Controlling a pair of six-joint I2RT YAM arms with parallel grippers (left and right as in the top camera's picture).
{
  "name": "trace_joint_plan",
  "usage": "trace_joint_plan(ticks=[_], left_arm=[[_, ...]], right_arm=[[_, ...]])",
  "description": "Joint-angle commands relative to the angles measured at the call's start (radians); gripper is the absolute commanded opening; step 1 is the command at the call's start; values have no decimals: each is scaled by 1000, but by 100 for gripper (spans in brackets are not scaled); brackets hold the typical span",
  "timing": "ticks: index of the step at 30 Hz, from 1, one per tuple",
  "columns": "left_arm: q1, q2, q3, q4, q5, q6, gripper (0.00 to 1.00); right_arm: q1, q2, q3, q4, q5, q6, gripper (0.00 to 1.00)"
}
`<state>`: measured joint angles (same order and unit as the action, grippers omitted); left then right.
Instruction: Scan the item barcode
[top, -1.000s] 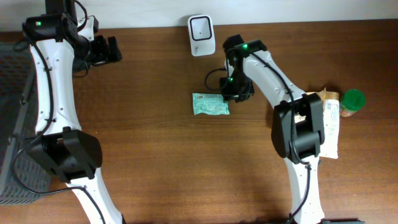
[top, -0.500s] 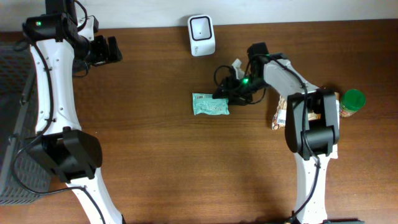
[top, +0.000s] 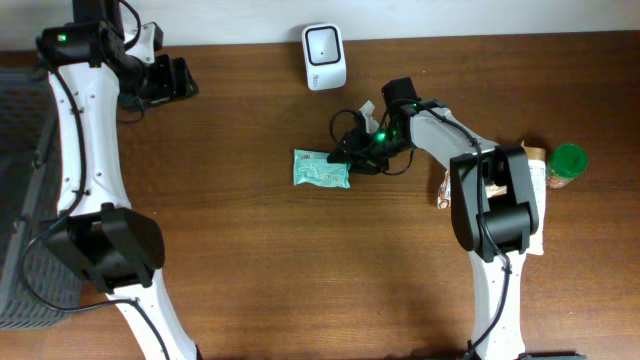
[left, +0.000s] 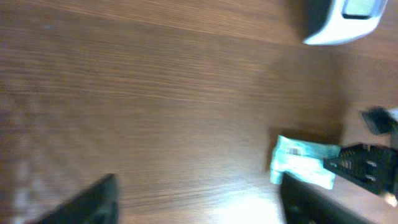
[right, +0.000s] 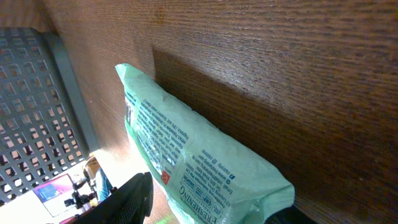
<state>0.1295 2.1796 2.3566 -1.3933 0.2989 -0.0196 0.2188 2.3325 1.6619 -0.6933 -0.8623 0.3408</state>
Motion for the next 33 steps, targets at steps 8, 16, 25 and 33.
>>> trace_joint_plan(ticks=[8,16,25,33], left_arm=[[-293,128,-404,270,177,-65,0],[-402,200,-460,391,176,-179,0],[-435,261,-461,387,180,-204,0],[-435,261,-460,387,180,-204,0]], right_arm=[[10,32,-38,-2,107,5,50],[10,32,-38,-5,107,5,50],[43,32,-38,-6,116,35,56],[51,32,-38,54,118,56,22]])
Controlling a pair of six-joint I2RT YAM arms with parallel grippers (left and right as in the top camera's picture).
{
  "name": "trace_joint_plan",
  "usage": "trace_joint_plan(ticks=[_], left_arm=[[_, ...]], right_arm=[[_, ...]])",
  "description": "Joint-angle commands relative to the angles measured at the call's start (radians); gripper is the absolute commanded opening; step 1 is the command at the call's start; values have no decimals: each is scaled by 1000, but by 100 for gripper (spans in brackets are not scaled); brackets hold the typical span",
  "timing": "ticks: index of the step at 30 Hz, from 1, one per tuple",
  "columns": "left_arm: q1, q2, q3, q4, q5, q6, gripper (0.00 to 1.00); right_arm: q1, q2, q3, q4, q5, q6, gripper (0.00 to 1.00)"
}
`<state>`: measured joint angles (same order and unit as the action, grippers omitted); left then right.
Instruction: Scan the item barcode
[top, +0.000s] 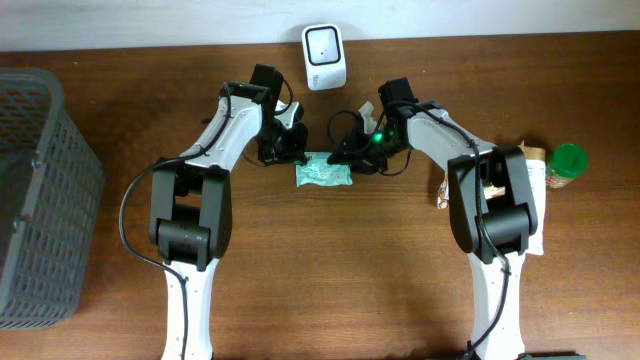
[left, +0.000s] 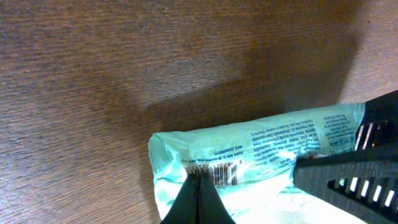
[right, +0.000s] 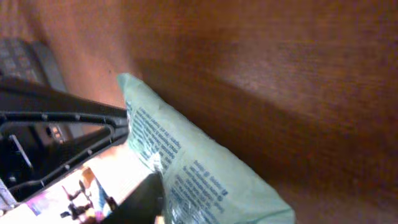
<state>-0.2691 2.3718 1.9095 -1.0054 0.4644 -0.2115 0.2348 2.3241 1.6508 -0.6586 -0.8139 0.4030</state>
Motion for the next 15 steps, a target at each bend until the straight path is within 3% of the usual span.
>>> trace_joint_plan(ticks=[1,2,3,7,10,15], left_arm=[[-36,68,-13,-2,15,-12,0],[-35,65,-4,-11,14,-10,0],[-31,61,5,-22,14,-2,0],[34,8,148,-125,11,39,21],[119,-55,248,-160,10,71,42],[278,-83,256,-194,-53,71,52]], right_arm=[[35,40,-27,21,69,-6,16],[33,40,-27,20,69,-13,7],[33,40,-27,20,69,-13,5],[32,7,-20,19,58,-78,4],[25,-116,-20,-3,56,-119,4],[-65,-384,-20,-18,-74,-137,4]])
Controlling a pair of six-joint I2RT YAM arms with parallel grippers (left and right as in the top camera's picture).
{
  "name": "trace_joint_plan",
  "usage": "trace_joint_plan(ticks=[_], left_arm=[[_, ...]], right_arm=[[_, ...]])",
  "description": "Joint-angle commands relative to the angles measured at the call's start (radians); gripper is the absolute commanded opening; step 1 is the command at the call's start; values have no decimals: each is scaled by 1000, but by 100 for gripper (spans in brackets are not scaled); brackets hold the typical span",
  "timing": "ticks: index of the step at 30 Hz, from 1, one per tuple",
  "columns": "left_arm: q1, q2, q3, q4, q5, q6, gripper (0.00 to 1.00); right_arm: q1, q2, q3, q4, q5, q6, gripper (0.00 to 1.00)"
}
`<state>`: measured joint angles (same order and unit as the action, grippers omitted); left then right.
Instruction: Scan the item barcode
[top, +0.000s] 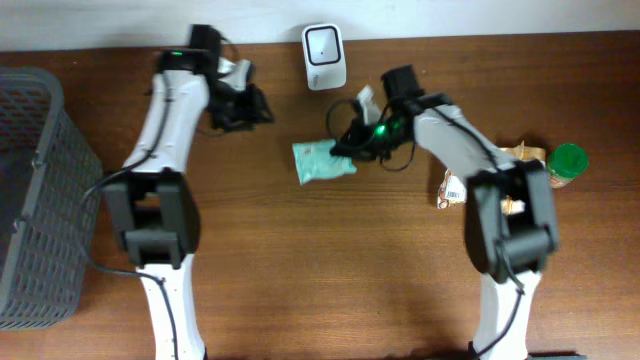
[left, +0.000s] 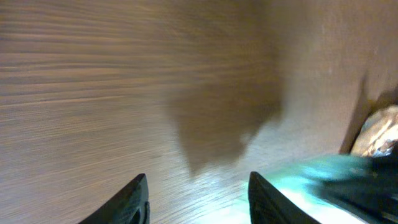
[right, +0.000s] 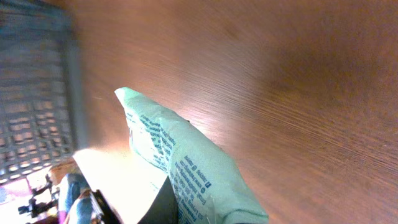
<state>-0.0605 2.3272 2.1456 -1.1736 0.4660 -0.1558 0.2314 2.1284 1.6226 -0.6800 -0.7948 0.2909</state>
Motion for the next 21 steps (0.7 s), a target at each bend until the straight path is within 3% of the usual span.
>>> trace_joint_plan(ticks=[1,3,6,12,14,16,20,21], left_arm=[[95,-39,20,-38,-105,15,56],[149,-39,19,-65,-206,15,68],[197,-39,19,-97,-282,16,98],[225,-39,18,-96,-369,15,99],[225,-39,18,-95,-385,15,99],[225,-39,18,-96,-385,15,99],[225,-39,18,-96,-385,15,99],[225,-39,18,-96,-385,15,99]], right_arm=[[-87,-245,8,2,-120,-24,4],[-134,-356,8,-17,-145,-21,4],[-184,-485,8,-50,-179,25,4],[-192,-595,8,-50,-160,39,4],[-155,-589,8,-41,39,46,4],[-52,-562,8,11,395,-41,4],[168,-358,8,309,1006,-288,4],[182,-318,8,364,1050,-331,4]])
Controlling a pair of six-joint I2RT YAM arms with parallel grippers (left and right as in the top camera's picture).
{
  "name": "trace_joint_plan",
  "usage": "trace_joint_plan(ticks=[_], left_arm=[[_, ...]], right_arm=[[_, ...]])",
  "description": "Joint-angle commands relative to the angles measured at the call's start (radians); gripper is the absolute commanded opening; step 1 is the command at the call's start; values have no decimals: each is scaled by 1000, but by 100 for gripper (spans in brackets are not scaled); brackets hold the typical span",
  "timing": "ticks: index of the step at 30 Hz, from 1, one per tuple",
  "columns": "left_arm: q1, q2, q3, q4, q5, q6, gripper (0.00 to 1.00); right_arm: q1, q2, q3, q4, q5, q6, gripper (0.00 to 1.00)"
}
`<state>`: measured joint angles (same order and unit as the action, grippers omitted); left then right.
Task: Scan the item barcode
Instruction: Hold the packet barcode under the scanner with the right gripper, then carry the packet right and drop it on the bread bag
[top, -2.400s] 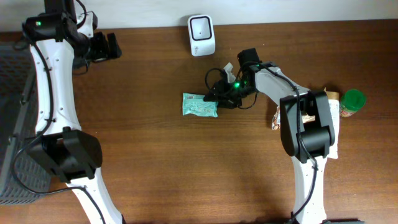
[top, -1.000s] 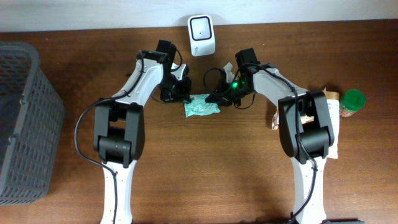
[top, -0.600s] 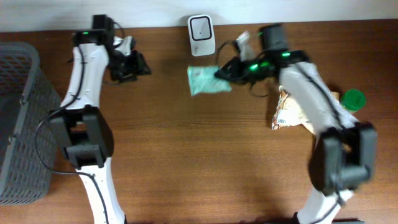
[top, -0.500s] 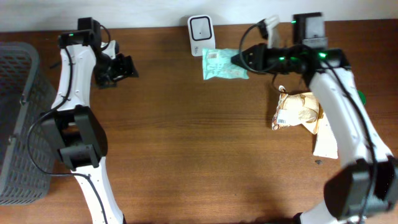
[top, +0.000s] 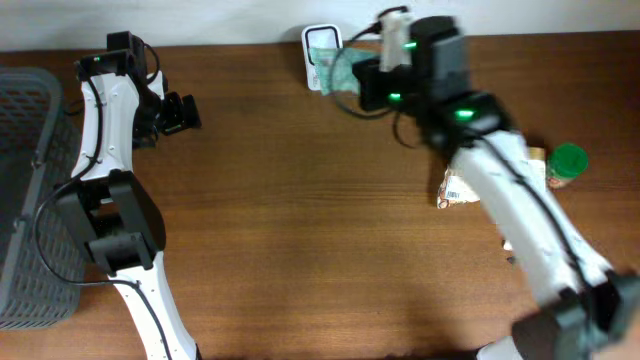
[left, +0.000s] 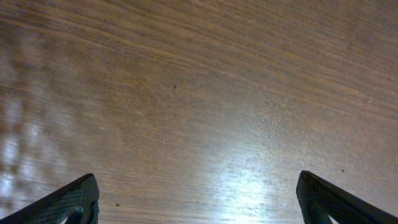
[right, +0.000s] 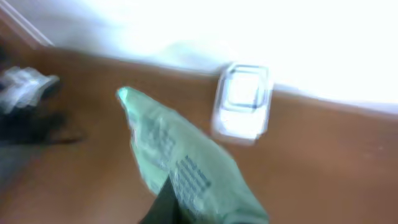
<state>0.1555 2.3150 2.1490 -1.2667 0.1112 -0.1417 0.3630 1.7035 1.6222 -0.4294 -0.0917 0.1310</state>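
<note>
A pale green packet (top: 338, 62) with printed text hangs in the air, my right gripper (top: 368, 82) shut on its end. In the overhead view it overlaps the white barcode scanner (top: 320, 38) at the table's back edge. The right wrist view shows the packet (right: 186, 165) blurred, a barcode on the face turned to the camera, with the scanner (right: 244, 99) beyond it and the gripper (right: 186, 214) at the bottom. My left gripper (top: 180, 110) stands open at the back left; its fingers (left: 74, 199) frame only bare wood.
A grey mesh basket (top: 25, 200) stands at the left table edge. At the right lie a green-lidded jar (top: 568, 165) and snack packets (top: 455, 185), close under the right arm.
My right gripper has carried the packet from just above the table's middle up and back to the scanner. The left gripper has moved further left, still open.
The packet first lay on the table with my right gripper at its right end and the left arm far away. Then the left gripper was at its left end. Then the packet was tilted up in the right gripper, the left withdrawn. Now it hangs by the scanner.
</note>
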Motion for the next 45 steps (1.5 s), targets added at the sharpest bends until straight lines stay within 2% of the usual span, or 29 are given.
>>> trace_joint_plan(ticks=[1,8,11,13,18,27,30,32,34,36,40,44,45], left_arm=[[9,-26,14,-3,-30,1,99],[9,-26,14,-3,-30,1,99],[9,-26,14,-3,-30,1,99],[9,-26,14,-3,-30,1,99],[9,-26,14,-3,-30,1,99],[9,-26,14,-3,-30,1,99],[9,-26,14,-3,-30,1,99],[9,-26,14,-3,-30,1,99],[9,-26,14,-3,-30,1,99],[9,-26,14,-3,-30,1,99],[9,-26,14,-3,-30,1,99],[9,-26,14,-3,-30,1,99],[9,-26,14,-3,-30,1,99]], right_arm=[[63,166,8,213,405,-265,4],[68,533,8,988,441,-1035,4],[68,629,8,1107,436,-1226,4],[67,686,9,1147,433,-1283,4],[54,733,9,1302,437,-1283,4],[49,729,8,1377,431,-1283,4],[40,679,8,1376,426,-1283,4],[34,624,7,1371,430,-1205,4],[32,532,5,1249,429,-1055,4],[27,403,5,1036,409,-891,4],[51,174,5,739,305,-611,4],[53,-55,5,336,230,-210,4],[50,-150,5,149,227,-79,4]])
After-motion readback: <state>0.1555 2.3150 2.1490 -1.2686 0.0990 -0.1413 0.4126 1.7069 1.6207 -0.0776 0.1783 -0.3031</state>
